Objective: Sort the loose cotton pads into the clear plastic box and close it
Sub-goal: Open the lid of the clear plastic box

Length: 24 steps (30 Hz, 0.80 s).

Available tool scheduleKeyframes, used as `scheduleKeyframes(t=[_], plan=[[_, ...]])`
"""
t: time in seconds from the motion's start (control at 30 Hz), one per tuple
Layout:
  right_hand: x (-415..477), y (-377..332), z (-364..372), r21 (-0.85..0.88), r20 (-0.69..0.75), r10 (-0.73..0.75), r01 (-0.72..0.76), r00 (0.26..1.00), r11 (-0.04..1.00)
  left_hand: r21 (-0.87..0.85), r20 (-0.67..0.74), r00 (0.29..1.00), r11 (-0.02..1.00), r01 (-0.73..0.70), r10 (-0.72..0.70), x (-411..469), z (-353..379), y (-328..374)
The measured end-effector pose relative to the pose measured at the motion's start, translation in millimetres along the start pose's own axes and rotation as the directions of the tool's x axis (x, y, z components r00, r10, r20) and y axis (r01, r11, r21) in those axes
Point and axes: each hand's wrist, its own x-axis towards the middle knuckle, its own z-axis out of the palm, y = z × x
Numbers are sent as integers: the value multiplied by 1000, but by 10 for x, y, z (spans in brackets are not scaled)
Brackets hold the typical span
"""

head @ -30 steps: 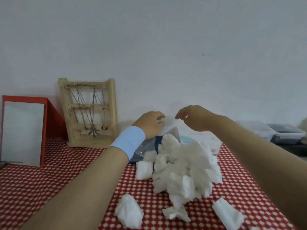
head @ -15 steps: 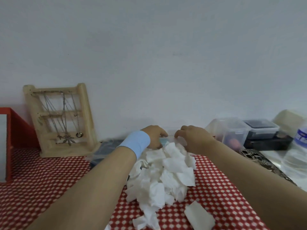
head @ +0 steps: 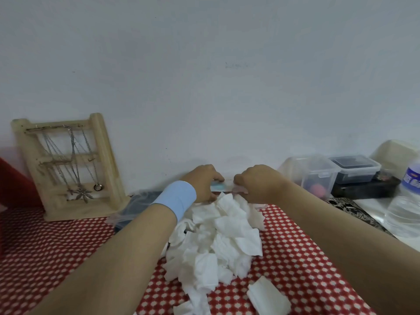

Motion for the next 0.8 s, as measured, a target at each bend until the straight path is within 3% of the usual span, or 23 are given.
scheduleKeyframes(t=[0.13, 0.2, 0.33, 0.43, 0.57, 0.7, 0.8], plan=[[-16, 80, -100, 82, -42, 38, -35, 998, 996, -47, -24, 1000, 999, 10, -11, 15, -35, -43], [-46, 151, -105, 162, -186, 93, -63, 978, 985, -155, -99, 994, 987, 33, -49, 17, -79, -89], [-32, 205, -127, 225, -493, 307, -222, 814, 949, -203, -401, 903, 976, 75, -153, 30, -172, -123], [18, 176, -134, 418, -343, 559, -410, 755, 810, -378, -485, 815, 917, 132, -317, 24, -207, -72], [61, 195, 12, 639, -159, 664, -437, 731, 633, -540, -341, 833, 816, 206, -435, 41, -177, -19], [33, 129, 204, 627, 5, 591, -463, 807, 626, -306, -63, 942, 905, 297, -330, -20, -114, 57], [-11, 22, 286, 649, 146, 493, -459, 858, 607, -195, 130, 951, 933, 301, -279, -62, -29, 79]])
